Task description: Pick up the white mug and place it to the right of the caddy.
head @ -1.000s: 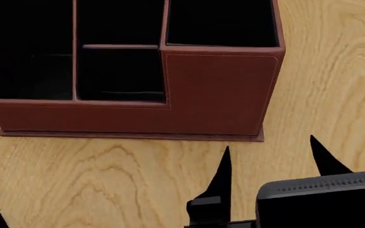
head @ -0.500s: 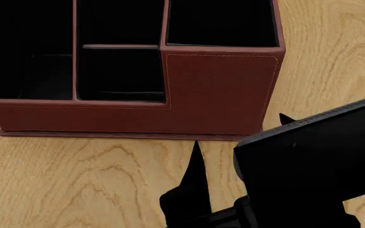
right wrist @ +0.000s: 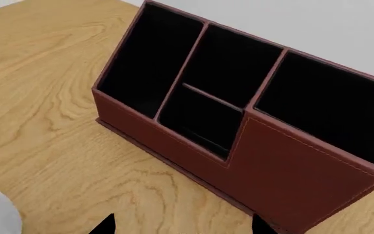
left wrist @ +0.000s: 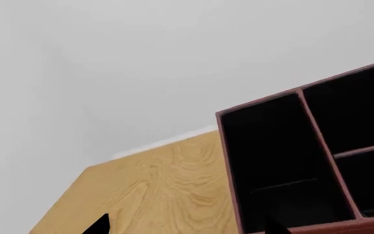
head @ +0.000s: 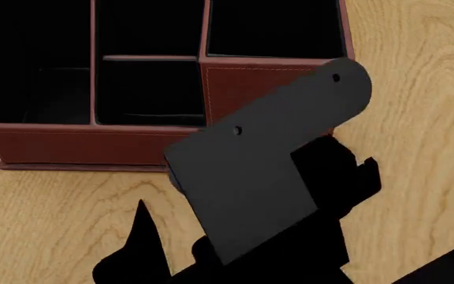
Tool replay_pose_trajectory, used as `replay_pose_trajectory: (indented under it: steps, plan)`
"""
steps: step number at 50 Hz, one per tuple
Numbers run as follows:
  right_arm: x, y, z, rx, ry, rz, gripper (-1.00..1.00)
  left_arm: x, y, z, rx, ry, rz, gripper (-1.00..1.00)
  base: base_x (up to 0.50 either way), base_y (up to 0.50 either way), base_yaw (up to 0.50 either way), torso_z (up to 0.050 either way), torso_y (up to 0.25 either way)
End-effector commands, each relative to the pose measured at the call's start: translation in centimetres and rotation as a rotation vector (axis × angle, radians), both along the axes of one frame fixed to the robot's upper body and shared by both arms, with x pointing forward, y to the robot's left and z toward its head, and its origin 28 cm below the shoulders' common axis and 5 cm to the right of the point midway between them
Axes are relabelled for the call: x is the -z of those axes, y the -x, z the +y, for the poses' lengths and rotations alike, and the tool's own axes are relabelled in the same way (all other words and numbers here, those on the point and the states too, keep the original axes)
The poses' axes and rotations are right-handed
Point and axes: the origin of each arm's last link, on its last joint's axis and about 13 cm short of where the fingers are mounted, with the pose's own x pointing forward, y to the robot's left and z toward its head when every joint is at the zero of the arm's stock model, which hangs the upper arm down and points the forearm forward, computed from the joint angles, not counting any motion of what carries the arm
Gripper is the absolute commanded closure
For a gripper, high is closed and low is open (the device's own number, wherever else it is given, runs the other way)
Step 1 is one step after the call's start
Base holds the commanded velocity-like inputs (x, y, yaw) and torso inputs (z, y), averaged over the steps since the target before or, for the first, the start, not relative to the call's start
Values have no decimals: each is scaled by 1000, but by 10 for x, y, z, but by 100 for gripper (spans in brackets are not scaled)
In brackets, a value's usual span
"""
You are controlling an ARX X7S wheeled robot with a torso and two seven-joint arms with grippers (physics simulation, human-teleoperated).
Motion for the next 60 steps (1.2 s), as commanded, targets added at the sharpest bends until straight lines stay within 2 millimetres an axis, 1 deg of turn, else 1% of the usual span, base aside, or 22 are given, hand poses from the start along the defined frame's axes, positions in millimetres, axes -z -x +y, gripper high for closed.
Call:
replay_pose_trajectory:
  steps: [1,17,24,33,45,50,55,60]
  plan:
    - [0,-5,21,-129,38,59,-100,-10,-1,12,-77,-10,-19,-100,0,0,0,0,0]
    - [9,-7,50,-285,78,110,-100,-13,-1,32,-179,-21,-24,-100,0,0,0,0,0]
    - [11,-6,63,-341,91,120,-100,-12,-2,34,-188,-22,-24,-100,0,0,0,0,0]
    - [14,-2,76,-404,64,169,-100,-12,-2,37,-196,-28,-29,-100,0,0,0,0,0]
    - [20,1,90,-444,66,221,-100,-12,-4,38,-191,-27,-35,-100,0,0,0,0,0]
    - [26,1,98,-456,59,256,-100,-11,-4,39,-190,-24,-38,-100,0,0,0,0,0]
    - [29,2,104,-463,52,288,-100,-15,-3,40,-192,-21,-48,-100,0,0,0,0,0]
    - [31,4,109,-474,53,296,-100,-15,-2,40,-191,-20,-50,-100,0,0,0,0,0]
